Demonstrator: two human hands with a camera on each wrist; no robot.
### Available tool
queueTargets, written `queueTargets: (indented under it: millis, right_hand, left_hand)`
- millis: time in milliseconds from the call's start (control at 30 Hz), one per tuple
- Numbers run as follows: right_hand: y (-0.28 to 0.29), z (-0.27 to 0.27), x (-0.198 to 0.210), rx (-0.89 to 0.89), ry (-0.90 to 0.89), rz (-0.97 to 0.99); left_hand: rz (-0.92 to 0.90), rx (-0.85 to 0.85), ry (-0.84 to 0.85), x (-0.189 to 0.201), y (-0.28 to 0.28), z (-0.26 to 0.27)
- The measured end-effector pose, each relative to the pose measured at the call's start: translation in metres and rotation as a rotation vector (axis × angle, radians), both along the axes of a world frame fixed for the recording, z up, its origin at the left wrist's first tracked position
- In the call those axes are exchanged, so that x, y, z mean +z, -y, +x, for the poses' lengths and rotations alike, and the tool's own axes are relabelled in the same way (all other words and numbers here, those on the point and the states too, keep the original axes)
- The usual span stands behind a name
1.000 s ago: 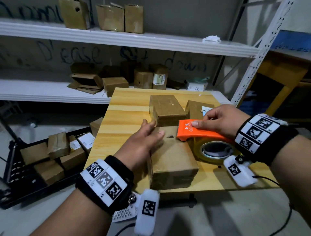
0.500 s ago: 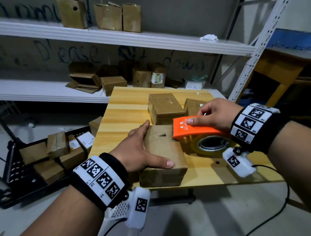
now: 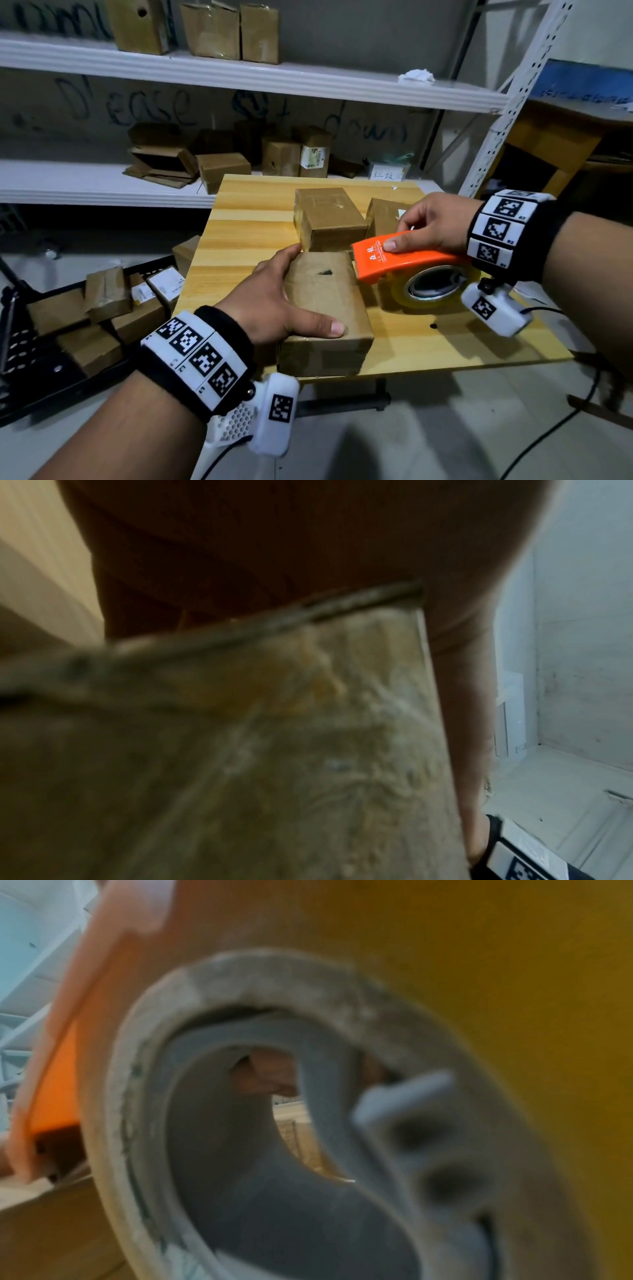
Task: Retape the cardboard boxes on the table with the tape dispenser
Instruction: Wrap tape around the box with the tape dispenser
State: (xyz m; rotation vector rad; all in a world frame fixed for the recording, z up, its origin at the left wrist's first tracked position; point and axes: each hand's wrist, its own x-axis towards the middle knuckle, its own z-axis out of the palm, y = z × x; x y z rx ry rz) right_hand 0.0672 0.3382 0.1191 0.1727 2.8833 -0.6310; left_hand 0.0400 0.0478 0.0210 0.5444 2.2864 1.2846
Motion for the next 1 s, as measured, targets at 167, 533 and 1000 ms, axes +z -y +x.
queueTargets:
  millis: [167, 533, 1000]
  right_hand:
    - [-0.009, 0.004, -0.001, -0.001, 0.014, -0.015]
    - [-0.026, 0.008, -0.005, -0.032, 0.057, -0.034]
    - [-0.021, 0.006, -0.032, -0.091, 0.043, -0.069]
  left_hand:
    - [-0.005, 0.001, 0.004, 0.001, 0.000, 0.000]
    - [-0.001, 0.012, -0.003, 0.002, 0.000, 0.003]
    - [-0.194, 0.041, -0.205, 0.035, -0.006, 0.019]
